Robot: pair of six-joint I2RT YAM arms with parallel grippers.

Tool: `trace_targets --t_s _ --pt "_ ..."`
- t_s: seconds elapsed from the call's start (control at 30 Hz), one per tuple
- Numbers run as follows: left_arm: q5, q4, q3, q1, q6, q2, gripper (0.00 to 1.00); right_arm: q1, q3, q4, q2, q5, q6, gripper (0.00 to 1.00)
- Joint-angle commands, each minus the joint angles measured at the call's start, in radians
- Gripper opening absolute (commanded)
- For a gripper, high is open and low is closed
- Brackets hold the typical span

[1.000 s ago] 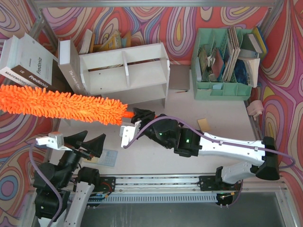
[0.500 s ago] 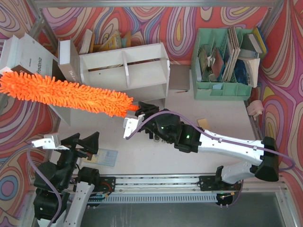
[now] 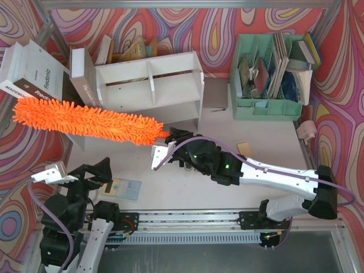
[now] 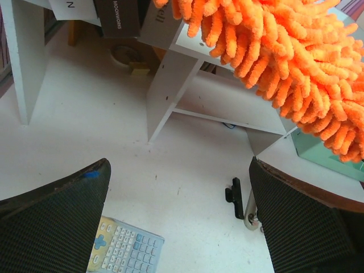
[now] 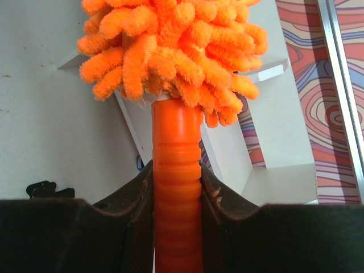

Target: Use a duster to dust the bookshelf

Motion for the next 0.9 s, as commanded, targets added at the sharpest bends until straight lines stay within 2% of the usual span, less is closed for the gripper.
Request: trace_targets --t_s 0.0,0.13,0.27,0.87 --pt "-0.032 -0.004 0.010 0.005 -0.011 -0.013 0.99 -0.006 0.070 0.041 -0.031 0.013 0.011 0.00" --pt "-0.034 -0.003 0.008 0.005 -0.012 -0.013 0.98 -0.007 0.154 0.005 -0.014 -0.032 0.015 0.00" --pt "-0.034 -0.003 0.008 0.005 -0.013 -0.012 0.99 -0.006 0.170 0.013 -0.002 -0.048 0.016 0.00" --pt "-0.025 0.005 0.000 0.005 -0.016 -0.013 0.99 -0.016 -0.077 0.005 -0.071 0.005 0.126 0.00"
